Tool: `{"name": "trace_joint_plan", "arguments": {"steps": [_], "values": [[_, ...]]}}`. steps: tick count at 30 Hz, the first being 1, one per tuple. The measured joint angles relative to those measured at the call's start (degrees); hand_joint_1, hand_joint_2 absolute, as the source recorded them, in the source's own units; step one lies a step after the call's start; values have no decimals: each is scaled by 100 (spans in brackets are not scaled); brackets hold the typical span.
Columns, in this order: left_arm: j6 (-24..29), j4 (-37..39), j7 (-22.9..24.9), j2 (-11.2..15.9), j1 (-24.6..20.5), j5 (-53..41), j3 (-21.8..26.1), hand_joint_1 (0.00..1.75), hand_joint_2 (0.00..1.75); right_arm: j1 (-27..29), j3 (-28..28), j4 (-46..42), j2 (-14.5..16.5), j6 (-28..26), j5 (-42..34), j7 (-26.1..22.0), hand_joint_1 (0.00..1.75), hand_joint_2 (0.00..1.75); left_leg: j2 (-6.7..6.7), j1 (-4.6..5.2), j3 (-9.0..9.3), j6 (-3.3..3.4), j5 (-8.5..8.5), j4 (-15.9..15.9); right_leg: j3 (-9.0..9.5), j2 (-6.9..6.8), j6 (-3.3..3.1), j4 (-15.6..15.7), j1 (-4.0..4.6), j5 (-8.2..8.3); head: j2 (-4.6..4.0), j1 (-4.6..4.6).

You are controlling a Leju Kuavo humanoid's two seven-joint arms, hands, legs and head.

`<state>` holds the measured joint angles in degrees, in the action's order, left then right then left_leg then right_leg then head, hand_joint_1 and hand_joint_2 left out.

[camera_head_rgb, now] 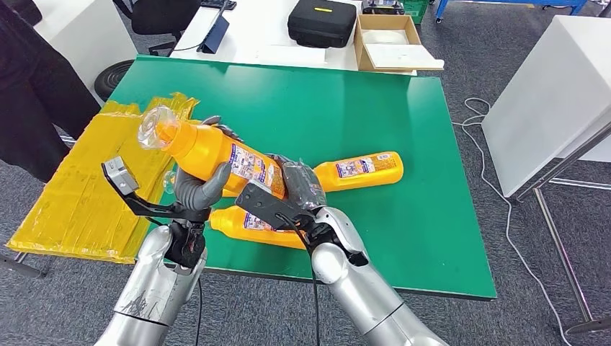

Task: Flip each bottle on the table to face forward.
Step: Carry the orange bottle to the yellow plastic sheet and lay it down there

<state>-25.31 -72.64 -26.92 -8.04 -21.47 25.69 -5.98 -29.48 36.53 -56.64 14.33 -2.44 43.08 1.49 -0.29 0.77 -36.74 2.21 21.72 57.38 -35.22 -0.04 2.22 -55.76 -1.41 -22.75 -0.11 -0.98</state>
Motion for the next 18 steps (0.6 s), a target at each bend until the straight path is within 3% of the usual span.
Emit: {"name": "trace_joint_plan", "arguments": {"steps": [2,4,8,13,18], "values": [[-2,8,2,20,-2,36,39,175,175,12,-11,-60,-35,-37,-8,-48,7,87,0,0,0,0,0,0,0,0,0,0,0,0,0,-1],[-22,14,1,61,-13,3,129,175,175,60,-46,-224,-131,-41,-81,-148,0,0,-2,0,-1,0,0,0,0,-2,0,0,0,0,0,-1],[-139,31,-22,163,-55,-203,454,175,175,267,-317,-976,-535,189,-594,-390,0,0,-4,3,-2,0,0,0,1,-2,0,0,-2,0,0,0],[-106,152,-116,312,-94,-780,840,175,175,616,-1073,-2198,-1129,456,-894,-473,0,0,-7,6,-4,0,0,2,-1,-4,0,2,-4,0,0,0],[-133,299,-285,577,-236,-914,1059,175,175,1239,-1766,-3017,-1877,604,-1443,-987,0,0,-7,12,-9,4,3,2,2,-3,1,2,-7,1,0,-1]]}}
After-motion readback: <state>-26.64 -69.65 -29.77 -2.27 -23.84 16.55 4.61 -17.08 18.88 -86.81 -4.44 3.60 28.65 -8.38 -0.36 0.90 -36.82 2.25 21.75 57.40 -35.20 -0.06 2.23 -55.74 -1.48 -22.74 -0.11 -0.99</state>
